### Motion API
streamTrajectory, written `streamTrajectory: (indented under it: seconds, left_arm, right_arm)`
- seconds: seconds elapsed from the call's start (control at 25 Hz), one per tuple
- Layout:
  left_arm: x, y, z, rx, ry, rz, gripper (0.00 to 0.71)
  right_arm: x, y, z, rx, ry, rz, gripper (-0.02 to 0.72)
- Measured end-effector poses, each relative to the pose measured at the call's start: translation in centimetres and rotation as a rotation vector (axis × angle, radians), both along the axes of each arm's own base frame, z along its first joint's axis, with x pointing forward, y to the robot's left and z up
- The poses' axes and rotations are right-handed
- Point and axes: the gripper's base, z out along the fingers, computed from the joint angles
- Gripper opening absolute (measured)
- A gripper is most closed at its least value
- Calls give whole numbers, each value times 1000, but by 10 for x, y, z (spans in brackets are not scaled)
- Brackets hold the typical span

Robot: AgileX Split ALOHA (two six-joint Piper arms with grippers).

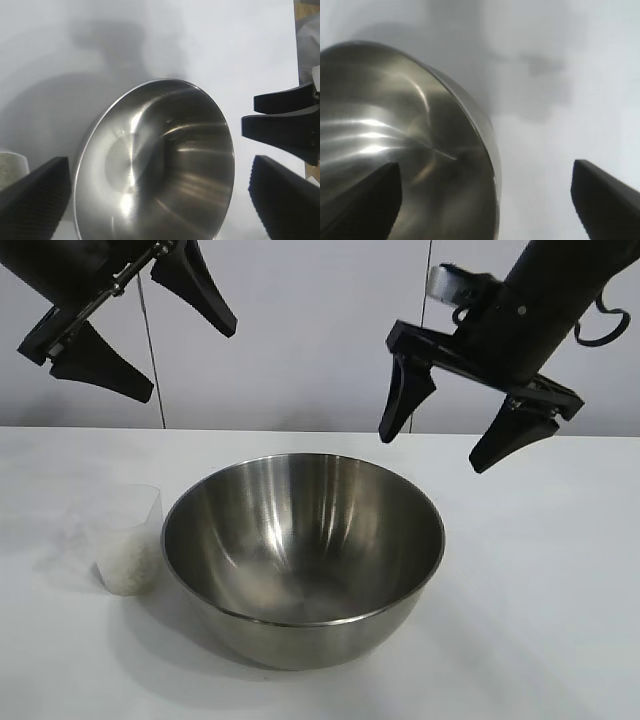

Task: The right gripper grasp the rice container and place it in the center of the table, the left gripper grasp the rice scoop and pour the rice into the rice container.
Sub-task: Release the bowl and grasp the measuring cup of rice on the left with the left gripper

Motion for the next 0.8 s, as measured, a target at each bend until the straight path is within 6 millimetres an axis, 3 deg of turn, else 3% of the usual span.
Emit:
streamTrajectory:
  seconds: [0.24, 0.44, 0.6, 0.8]
  left_arm:
    - [1, 1, 2, 37, -101, -72, 694]
    - [5, 9, 37, 147, -424, -19, 694]
    - [-7, 6, 60, 289, -701, -8, 694]
    - [-24, 5, 58, 405, -912, 20, 673]
  right_arm:
    - [-1, 0, 7, 23, -17, 0, 641]
    - [-2, 0, 7, 26, -14, 1, 641]
    - [-2, 0, 7, 25, -15, 4, 641]
    - [-2, 0, 7, 25, -15, 4, 641]
